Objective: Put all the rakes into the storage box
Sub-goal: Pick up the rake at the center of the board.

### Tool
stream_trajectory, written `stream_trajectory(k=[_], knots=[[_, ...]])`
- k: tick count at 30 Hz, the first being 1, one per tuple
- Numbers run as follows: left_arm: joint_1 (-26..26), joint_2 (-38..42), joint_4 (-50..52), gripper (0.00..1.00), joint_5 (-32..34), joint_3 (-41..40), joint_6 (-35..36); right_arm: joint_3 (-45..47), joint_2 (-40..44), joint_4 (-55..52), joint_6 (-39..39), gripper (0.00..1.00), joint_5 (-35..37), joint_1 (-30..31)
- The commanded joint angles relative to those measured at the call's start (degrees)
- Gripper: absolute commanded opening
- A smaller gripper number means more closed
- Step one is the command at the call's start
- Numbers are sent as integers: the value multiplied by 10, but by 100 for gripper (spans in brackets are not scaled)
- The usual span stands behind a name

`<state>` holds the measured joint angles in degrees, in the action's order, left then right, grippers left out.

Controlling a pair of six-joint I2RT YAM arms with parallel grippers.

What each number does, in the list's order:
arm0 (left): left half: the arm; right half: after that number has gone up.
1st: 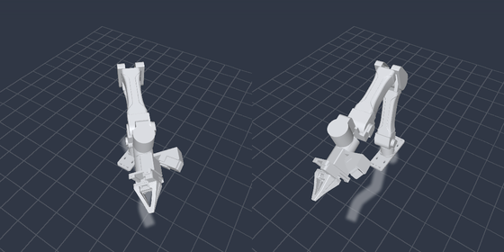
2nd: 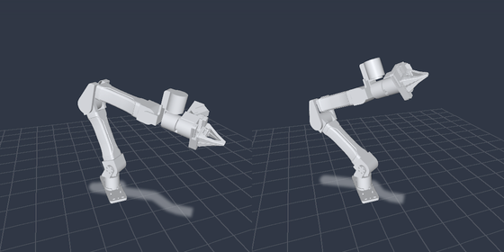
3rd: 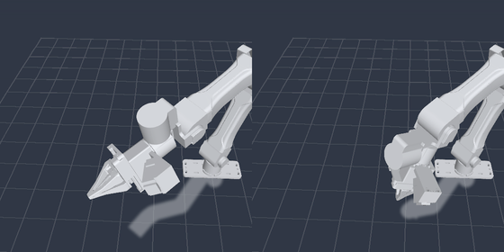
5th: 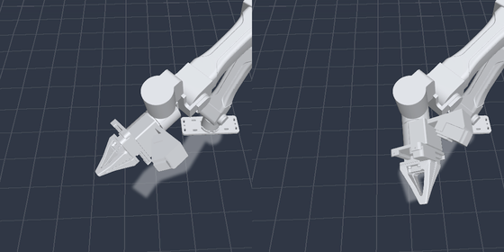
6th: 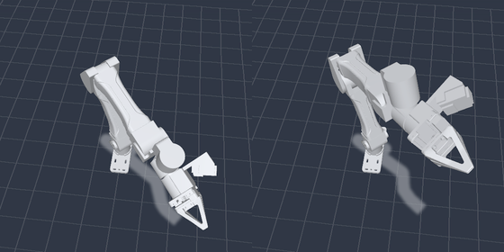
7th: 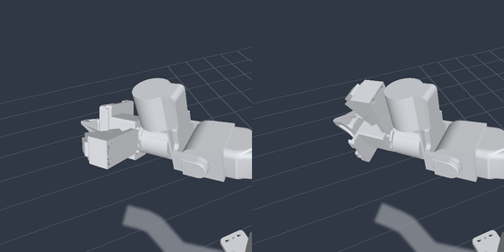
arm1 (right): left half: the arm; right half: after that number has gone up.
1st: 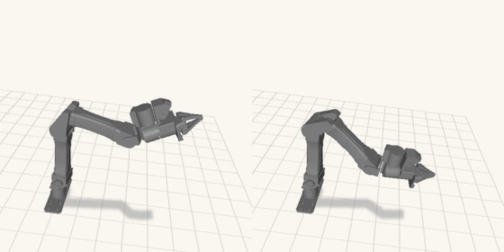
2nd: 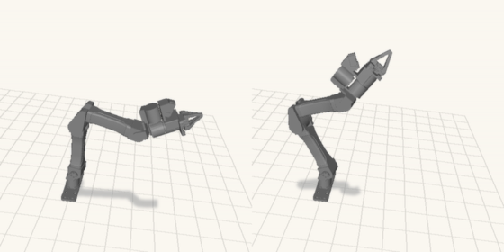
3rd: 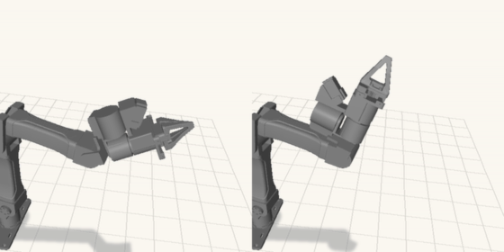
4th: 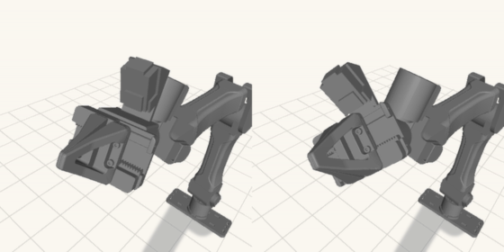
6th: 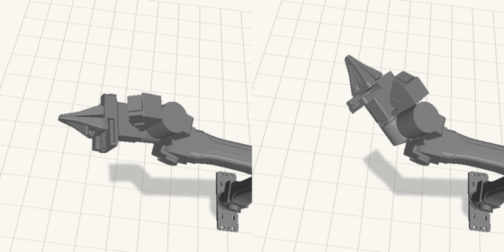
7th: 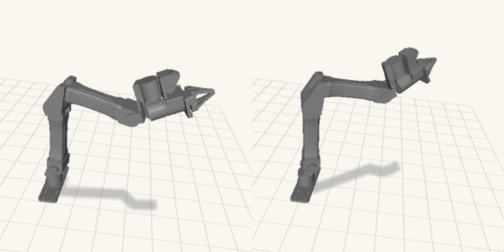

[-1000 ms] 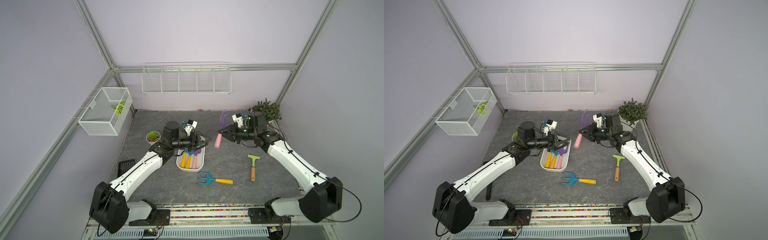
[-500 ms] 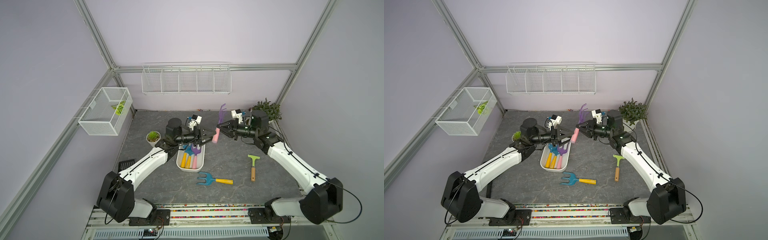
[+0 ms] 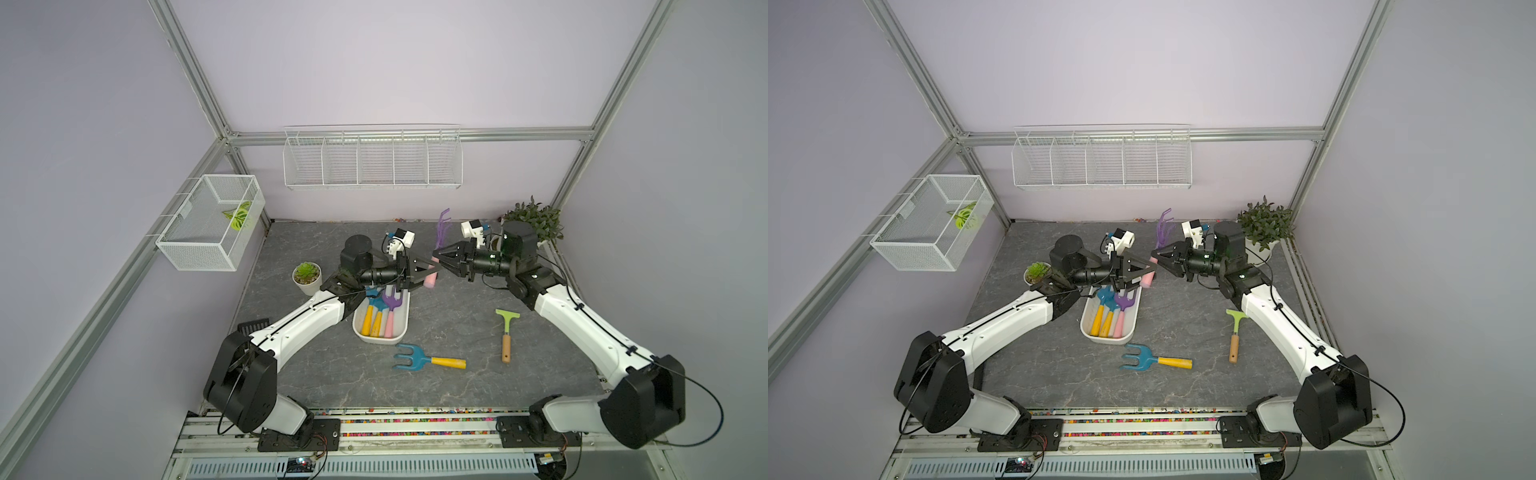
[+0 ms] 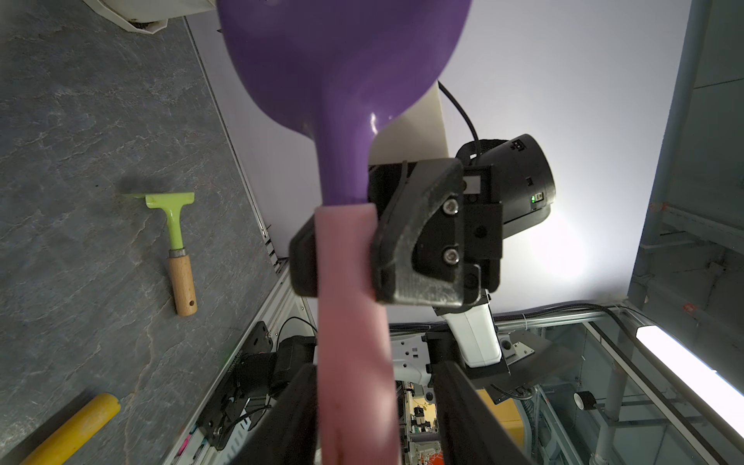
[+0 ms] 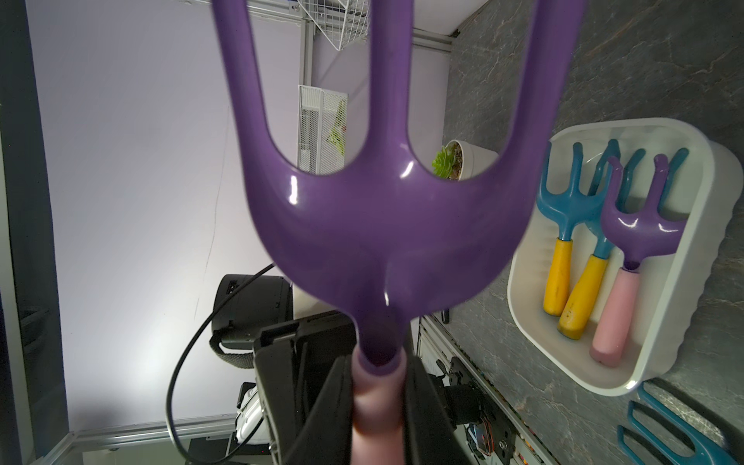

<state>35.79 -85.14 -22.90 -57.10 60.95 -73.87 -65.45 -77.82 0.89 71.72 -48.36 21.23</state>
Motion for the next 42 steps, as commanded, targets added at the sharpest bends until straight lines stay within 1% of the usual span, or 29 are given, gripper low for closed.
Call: stream_trajectory(k=[1,3,6,7,8,9,10,12,14,16,19,24,27,30,32,35,38,42], knots=[[2,7,-5,45,-9,7,6,5,21,3,-17,0,-16,-2],[2,9,-4,40,-8,4,7,5,24,-4,-21,0,-17,-2],[2,11,-3,28,-7,-1,7,6,27,-9,-25,0,-18,-2],[2,11,-4,24,-7,-2,7,6,28,-9,-26,4,-19,-2],[2,11,-3,20,-7,-2,7,7,31,-11,-29,10,-18,-2],[2,12,-3,15,-7,-2,7,6,33,-15,-33,18,-16,-2],[2,12,-1,10,-6,-2,7,7,37,-21,-37,28,-12,-2],[2,15,2,2,-5,-1,10,6,43,-34,-47,43,-5,-2],[2,16,14,0,-2,0,16,4,50,-51,-60,56,4,-3],[2,19,26,0,2,1,23,3,55,-66,-70,65,9,-3],[2,24,49,0,8,2,36,4,63,-87,-87,73,12,-3],[-6,39,113,0,14,6,77,8,83,-114,-110,76,16,-10],[-24,54,177,0,22,5,108,14,101,-118,-115,76,17,-19],[-49,77,263,0,32,6,173,23,123,-123,-119,76,22,-31],[-66,88,339,0,47,11,220,27,133,-143,-128,76,24,-42],[-74,91,477,0,101,35,308,38,142,-166,-135,76,22,-57],[-73,78,585,0,162,54,376,56,145,-175,-136,75,23,-64],[-73,61,680,0,266,67,416,71,141,-178,-135,74,24,-64]])
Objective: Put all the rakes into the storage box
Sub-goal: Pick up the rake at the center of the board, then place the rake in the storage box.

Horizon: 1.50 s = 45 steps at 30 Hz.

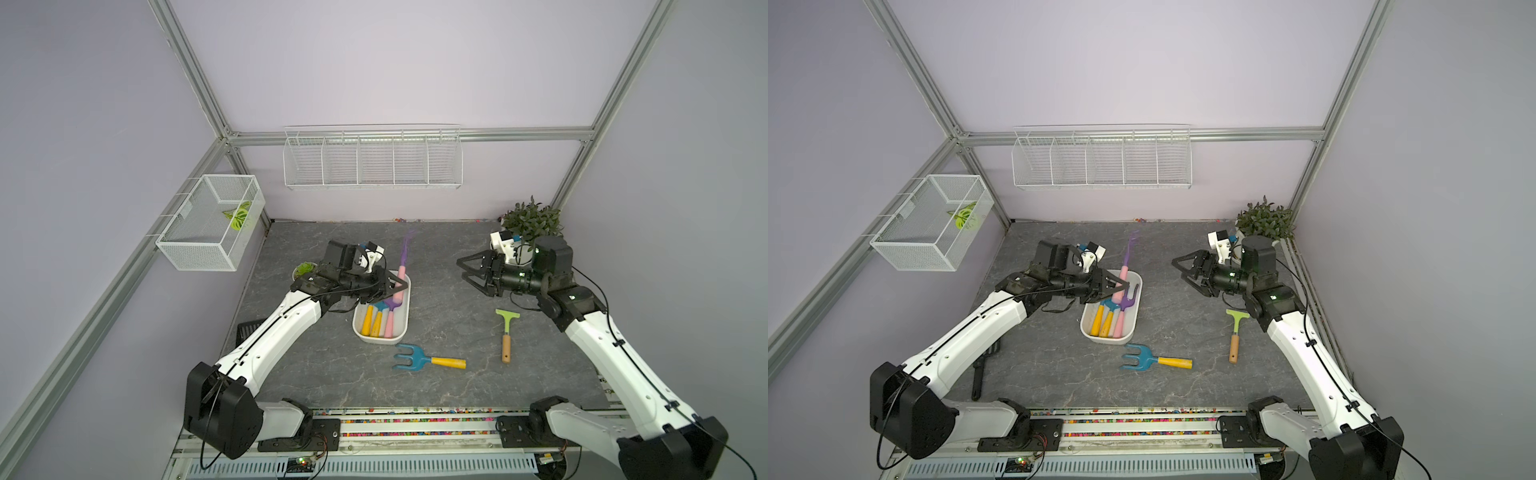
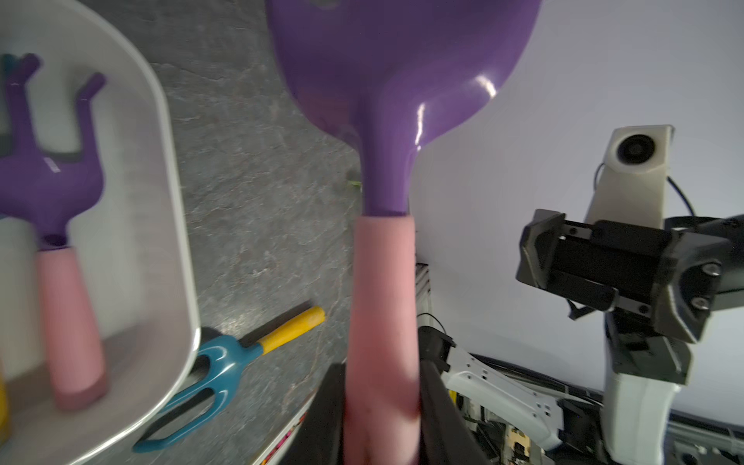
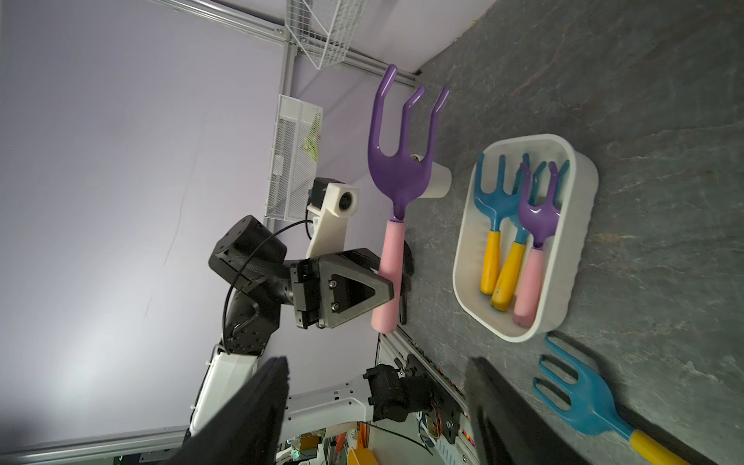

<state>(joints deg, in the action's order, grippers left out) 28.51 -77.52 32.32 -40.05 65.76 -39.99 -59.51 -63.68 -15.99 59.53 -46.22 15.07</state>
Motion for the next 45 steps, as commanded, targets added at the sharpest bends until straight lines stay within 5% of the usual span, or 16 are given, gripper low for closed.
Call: stream_trajectory(k=[1,15,28,29,32,34,38,45], knots=[[1,-19,145,0,126,21,82,14,-3,-10,-13,74,3,-2],[93,-123,253,0,386,105,116,31,-23,-8,-13,72,5,-3],[93,-124,237,0,407,86,114,59,0,-17,-17,71,8,-17],[93,-124,235,2,404,85,115,61,-1,-17,-18,71,9,-17],[93,-124,231,37,398,83,114,61,-4,-41,-37,71,18,-17],[93,-120,228,48,398,82,114,53,-7,-79,-67,71,28,-17],[93,-107,222,56,388,84,110,48,-6,-130,-111,71,46,-10],[92,-81,229,55,387,99,92,23,-22,-239,-188,66,128,49]])
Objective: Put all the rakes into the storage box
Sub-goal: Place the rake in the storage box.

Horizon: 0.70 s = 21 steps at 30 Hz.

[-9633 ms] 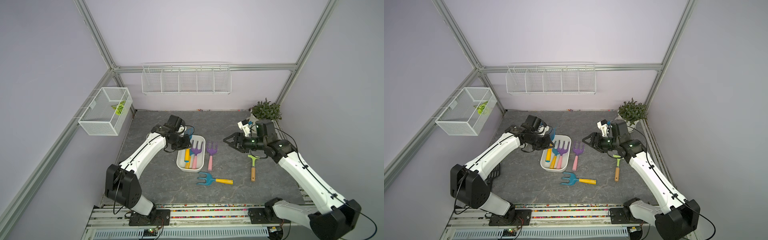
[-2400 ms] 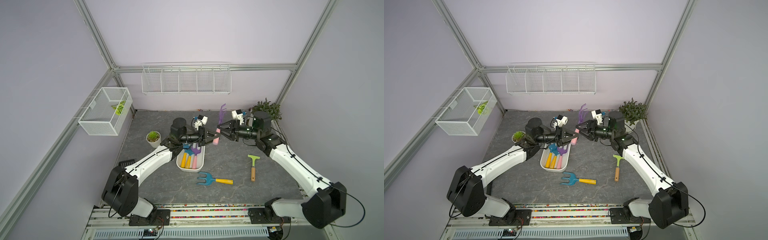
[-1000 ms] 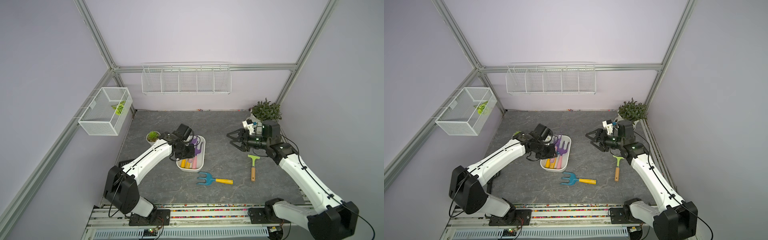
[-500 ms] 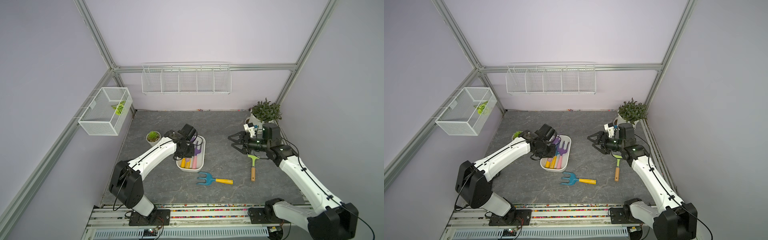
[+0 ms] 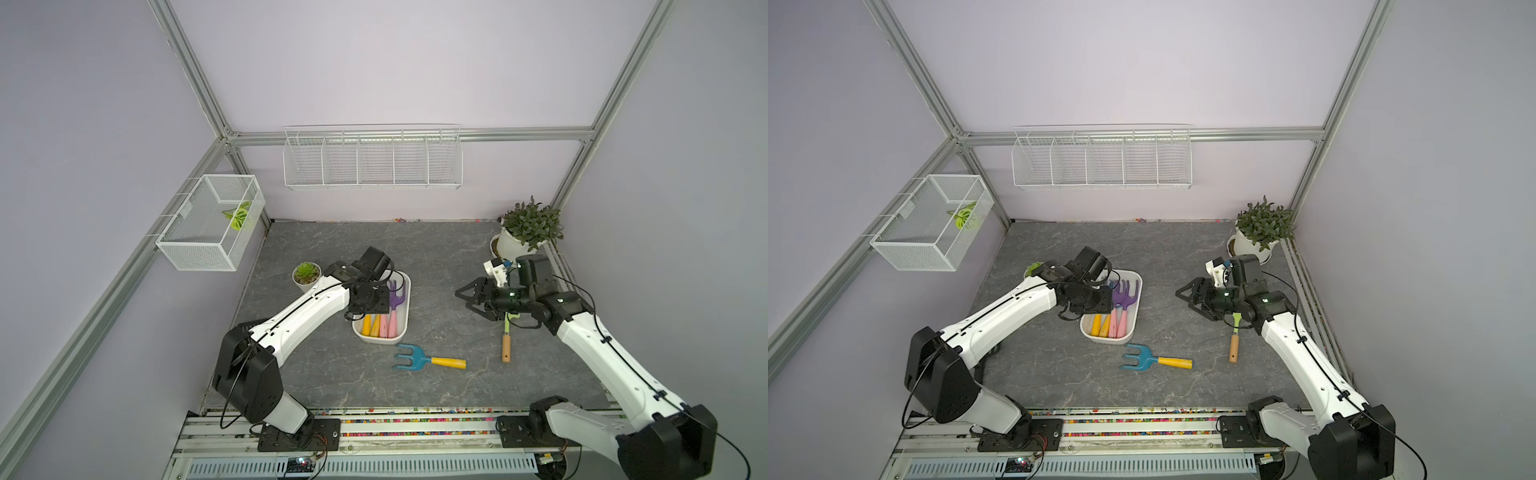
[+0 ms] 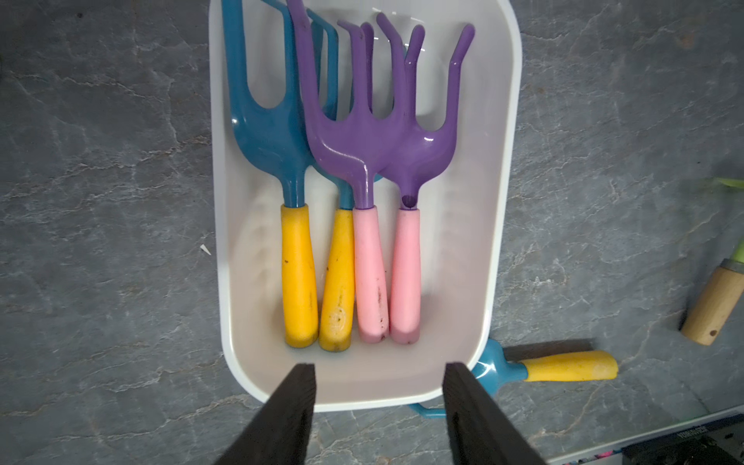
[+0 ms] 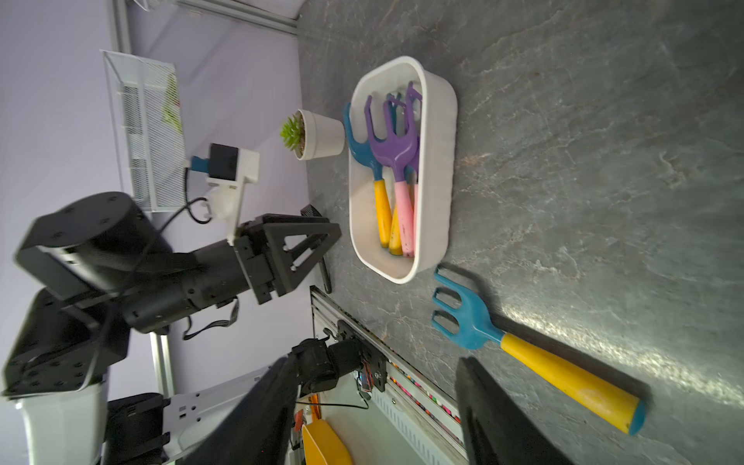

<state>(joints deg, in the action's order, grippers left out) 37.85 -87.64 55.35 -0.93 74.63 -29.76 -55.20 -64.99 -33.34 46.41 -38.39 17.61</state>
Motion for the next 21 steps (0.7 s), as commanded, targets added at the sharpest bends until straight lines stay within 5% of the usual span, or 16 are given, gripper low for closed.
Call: stream_trajectory(k=[1,8,15,21], knots=[[-1,26,-1,55,-5,12,-16,-27,-16,-84,-69,65,66,40],[-17,74,-28,55,-54,-4,-28,-57,-74,-142,-121,62,156,149],[-100,171,-116,55,-179,-117,-75,-71,-147,-193,-171,62,280,282],[-119,237,-138,57,-180,-164,-88,-88,-221,-220,-202,63,403,383]])
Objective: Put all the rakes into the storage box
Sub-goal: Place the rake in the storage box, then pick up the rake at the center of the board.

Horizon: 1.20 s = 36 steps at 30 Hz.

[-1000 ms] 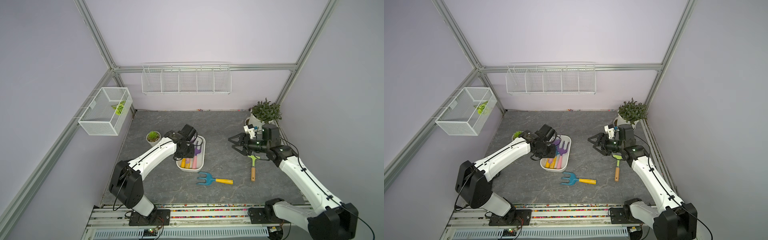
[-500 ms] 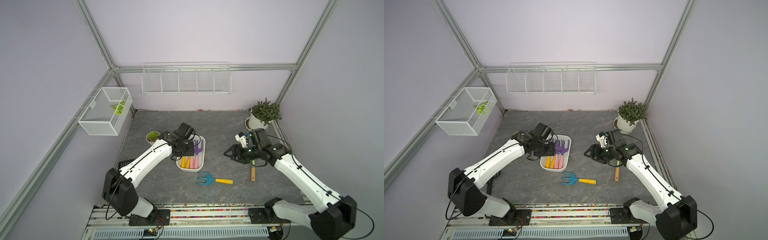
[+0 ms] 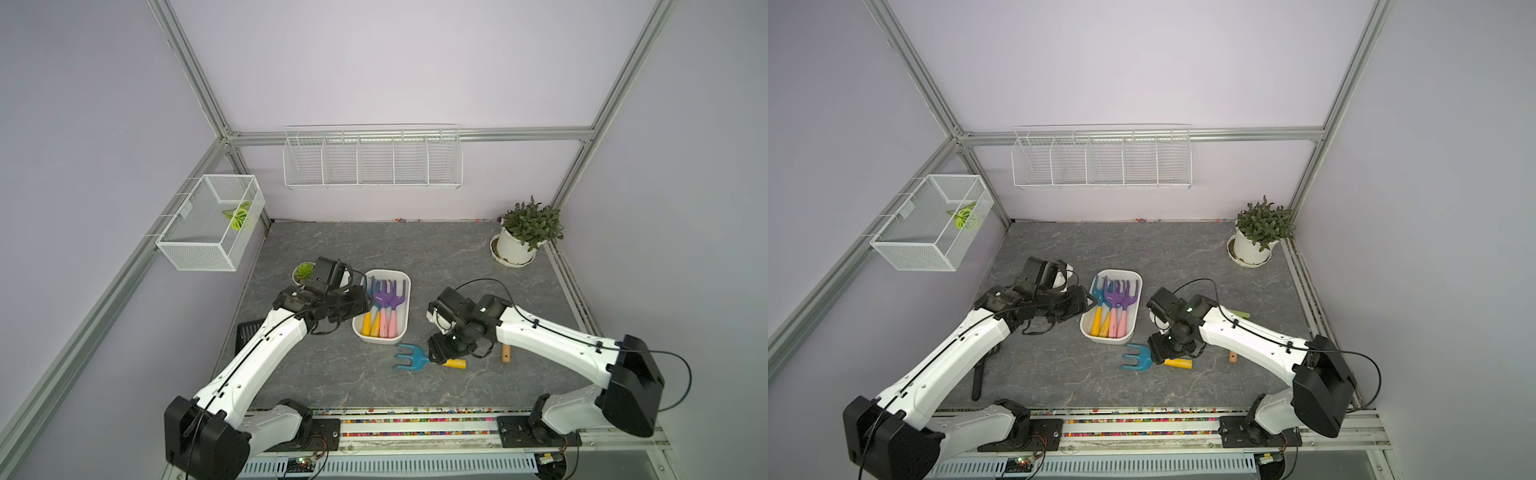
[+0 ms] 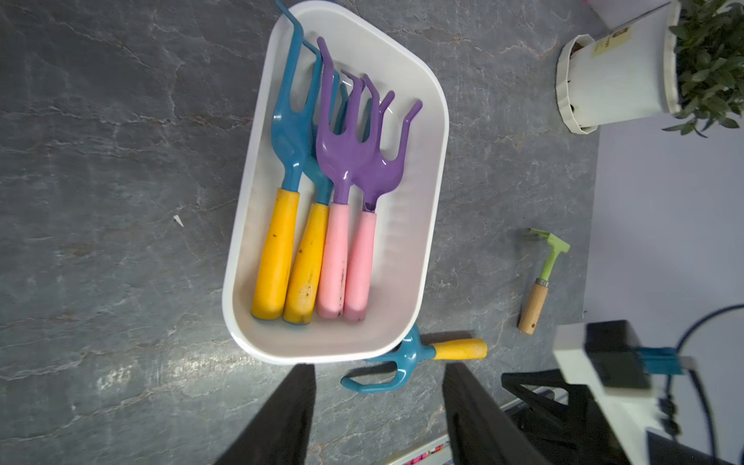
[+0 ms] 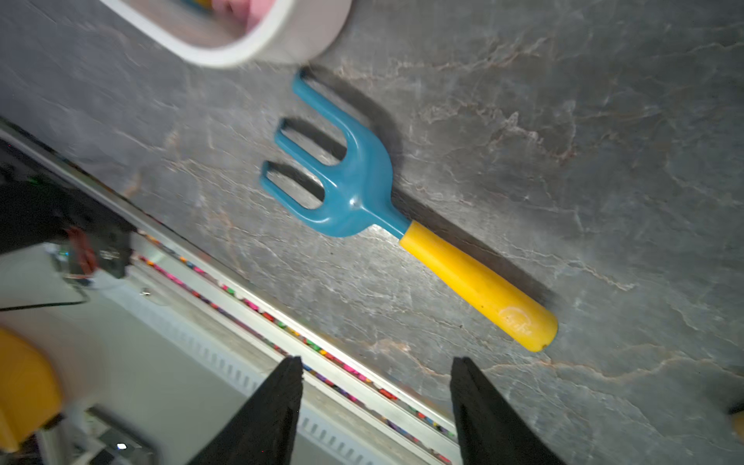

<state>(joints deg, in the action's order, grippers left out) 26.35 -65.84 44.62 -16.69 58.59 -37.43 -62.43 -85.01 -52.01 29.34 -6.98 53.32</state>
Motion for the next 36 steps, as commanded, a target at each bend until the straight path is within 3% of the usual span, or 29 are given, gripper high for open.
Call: stream_trajectory(k=[1,9,16,36], knots=[[-5,22,-28,57,-21,-4,-11,-21,-35,-35,-39,63,106,37],[-14,52,-12,57,-8,2,-17,-67,-116,-30,-129,53,152,57],[-34,92,-15,59,-12,-16,-34,-102,-167,-42,-206,53,114,57],[-46,79,-21,59,-29,-20,-38,-81,-213,-15,-244,49,107,55]])
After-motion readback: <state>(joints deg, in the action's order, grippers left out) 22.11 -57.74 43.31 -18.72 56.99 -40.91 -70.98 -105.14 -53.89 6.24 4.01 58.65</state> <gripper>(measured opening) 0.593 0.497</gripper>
